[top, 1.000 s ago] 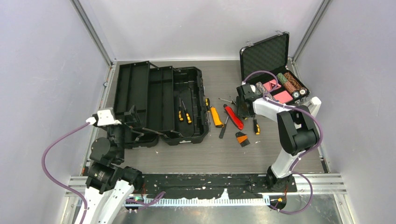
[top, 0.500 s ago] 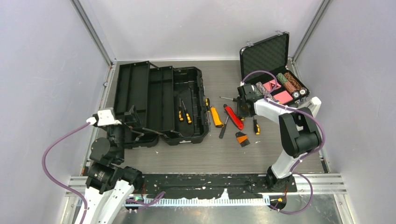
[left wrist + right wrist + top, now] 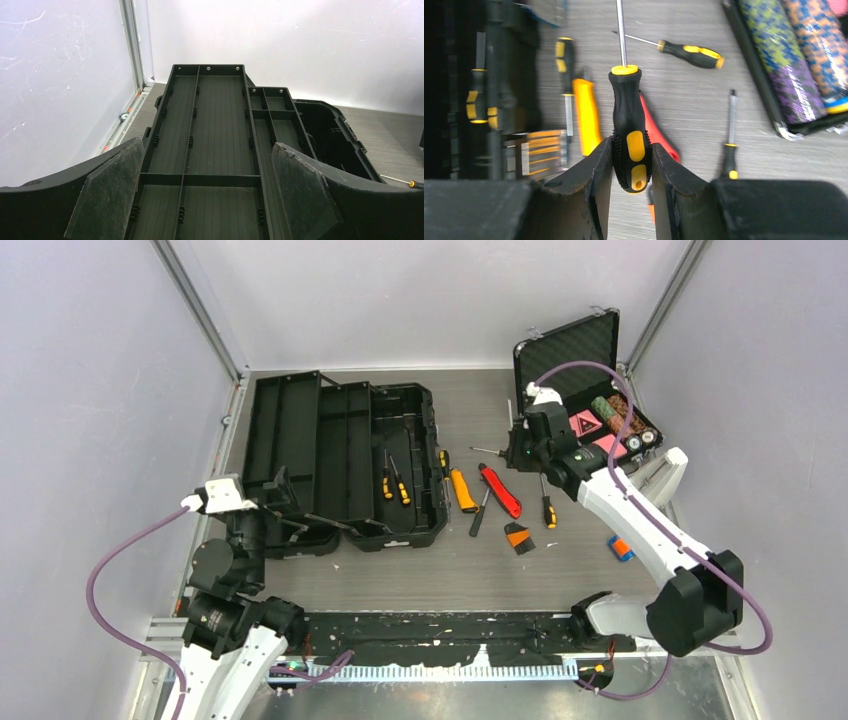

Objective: Pack the tool kit

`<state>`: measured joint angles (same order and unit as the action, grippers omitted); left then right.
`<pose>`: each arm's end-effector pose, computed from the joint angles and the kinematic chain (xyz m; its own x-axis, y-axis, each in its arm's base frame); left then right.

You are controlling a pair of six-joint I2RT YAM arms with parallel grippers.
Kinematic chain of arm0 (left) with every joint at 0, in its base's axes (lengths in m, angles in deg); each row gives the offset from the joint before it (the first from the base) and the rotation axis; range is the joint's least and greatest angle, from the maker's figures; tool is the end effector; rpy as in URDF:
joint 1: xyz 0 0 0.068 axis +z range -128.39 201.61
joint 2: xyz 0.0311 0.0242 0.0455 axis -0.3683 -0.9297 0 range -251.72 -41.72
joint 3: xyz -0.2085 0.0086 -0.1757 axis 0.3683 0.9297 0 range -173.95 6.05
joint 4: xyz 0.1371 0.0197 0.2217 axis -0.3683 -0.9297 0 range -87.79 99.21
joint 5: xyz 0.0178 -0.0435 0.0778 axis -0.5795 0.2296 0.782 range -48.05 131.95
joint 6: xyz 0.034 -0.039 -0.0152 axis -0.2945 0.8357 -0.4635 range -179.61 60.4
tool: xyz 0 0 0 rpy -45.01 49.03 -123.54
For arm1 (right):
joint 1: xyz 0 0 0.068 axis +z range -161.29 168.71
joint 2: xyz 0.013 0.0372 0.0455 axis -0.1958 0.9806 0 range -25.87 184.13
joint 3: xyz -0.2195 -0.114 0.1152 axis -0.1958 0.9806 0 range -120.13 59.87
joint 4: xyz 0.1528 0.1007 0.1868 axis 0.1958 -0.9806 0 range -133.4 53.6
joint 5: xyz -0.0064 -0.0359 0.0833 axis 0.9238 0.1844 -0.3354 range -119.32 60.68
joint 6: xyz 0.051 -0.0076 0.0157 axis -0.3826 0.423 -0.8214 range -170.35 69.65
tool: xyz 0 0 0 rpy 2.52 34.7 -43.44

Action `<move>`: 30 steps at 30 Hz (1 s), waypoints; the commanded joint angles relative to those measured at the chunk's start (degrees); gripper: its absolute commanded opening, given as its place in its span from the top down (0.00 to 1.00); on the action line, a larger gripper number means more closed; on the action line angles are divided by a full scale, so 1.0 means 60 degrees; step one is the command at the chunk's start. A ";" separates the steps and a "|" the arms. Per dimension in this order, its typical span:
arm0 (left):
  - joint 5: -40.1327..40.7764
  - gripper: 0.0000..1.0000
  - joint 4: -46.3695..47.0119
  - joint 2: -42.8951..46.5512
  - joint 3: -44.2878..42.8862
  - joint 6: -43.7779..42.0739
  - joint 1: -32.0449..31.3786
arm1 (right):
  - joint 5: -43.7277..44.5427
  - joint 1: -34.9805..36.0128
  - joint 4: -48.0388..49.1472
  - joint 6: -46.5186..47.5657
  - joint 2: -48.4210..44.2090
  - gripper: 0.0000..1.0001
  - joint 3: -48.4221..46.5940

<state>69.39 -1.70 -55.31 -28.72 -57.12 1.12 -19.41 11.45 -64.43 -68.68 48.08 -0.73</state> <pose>0.0750 -0.0104 0.3387 0.1717 -0.1053 -0.9795 -0.1067 0.9864 -0.1247 0.2617 0.1031 0.2970 -0.6610 0.0589 -0.7481 -0.0567 0.9901 0.1281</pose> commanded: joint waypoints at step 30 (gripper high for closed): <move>0.0279 0.00 0.0542 0.0312 -0.0040 -0.0190 0.0032 | -0.1498 0.3706 0.0241 -0.1961 0.4953 0.47 -0.4494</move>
<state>70.44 -1.57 -53.82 -28.72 -57.39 1.12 -28.53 33.57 -63.88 -81.92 80.67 -24.64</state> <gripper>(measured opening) 0.995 0.507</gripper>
